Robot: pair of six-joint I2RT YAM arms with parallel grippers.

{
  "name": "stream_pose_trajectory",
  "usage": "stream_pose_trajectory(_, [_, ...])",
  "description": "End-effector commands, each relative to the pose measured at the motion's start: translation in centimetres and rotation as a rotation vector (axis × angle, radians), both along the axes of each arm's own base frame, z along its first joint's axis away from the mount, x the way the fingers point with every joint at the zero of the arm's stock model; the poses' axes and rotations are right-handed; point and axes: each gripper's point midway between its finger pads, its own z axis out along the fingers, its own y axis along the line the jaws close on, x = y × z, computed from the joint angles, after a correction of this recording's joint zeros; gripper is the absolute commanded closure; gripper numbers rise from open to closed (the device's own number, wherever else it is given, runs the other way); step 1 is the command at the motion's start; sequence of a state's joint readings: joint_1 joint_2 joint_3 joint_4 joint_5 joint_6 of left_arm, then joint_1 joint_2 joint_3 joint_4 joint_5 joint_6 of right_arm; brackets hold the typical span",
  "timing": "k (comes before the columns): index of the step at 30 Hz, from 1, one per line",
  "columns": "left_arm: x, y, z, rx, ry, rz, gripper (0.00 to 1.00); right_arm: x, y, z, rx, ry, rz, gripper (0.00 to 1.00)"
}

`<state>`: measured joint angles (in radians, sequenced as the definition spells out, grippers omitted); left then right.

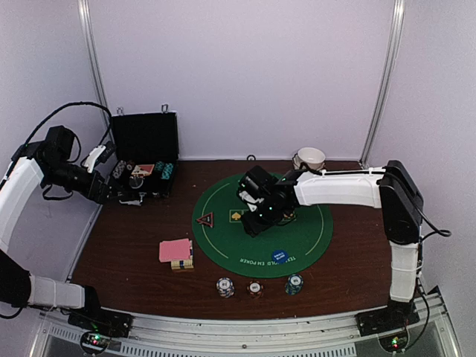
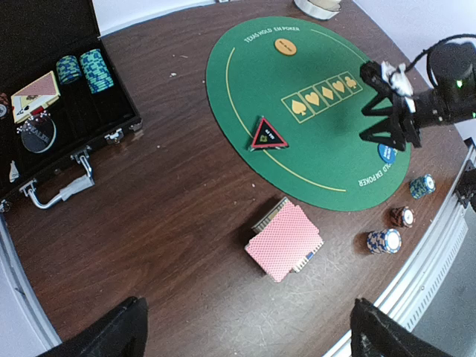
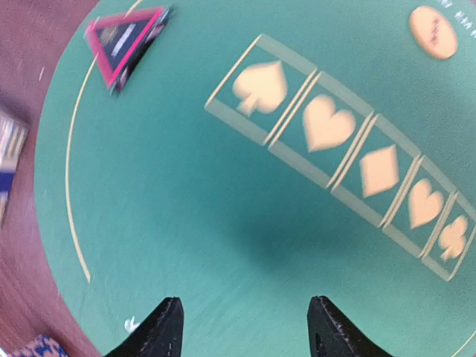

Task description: Distribute texas hold em gaming equipment

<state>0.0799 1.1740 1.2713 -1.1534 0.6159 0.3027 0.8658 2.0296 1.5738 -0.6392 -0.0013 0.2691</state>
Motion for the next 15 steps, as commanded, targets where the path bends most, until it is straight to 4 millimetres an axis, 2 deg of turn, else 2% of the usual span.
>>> stream_pose_trajectory(1, [-0.3,-0.1,1.8,-0.006,-0.047,-0.015,0.02,-3.4,-2.0,-1.5,-0.066,0.018,0.012,0.42])
stream_pose_trajectory(8, [-0.6,-0.1,2.0,-0.003,-0.047,-0.015,0.02,-7.0,-4.5,-3.0,-0.15,0.056,0.04,0.44])
stream_pose_trajectory(15, [-0.7,-0.1,2.2,-0.004,-0.05,-0.014,0.03,-7.4,-5.0,-4.2,-0.192,0.067,0.047,0.51])
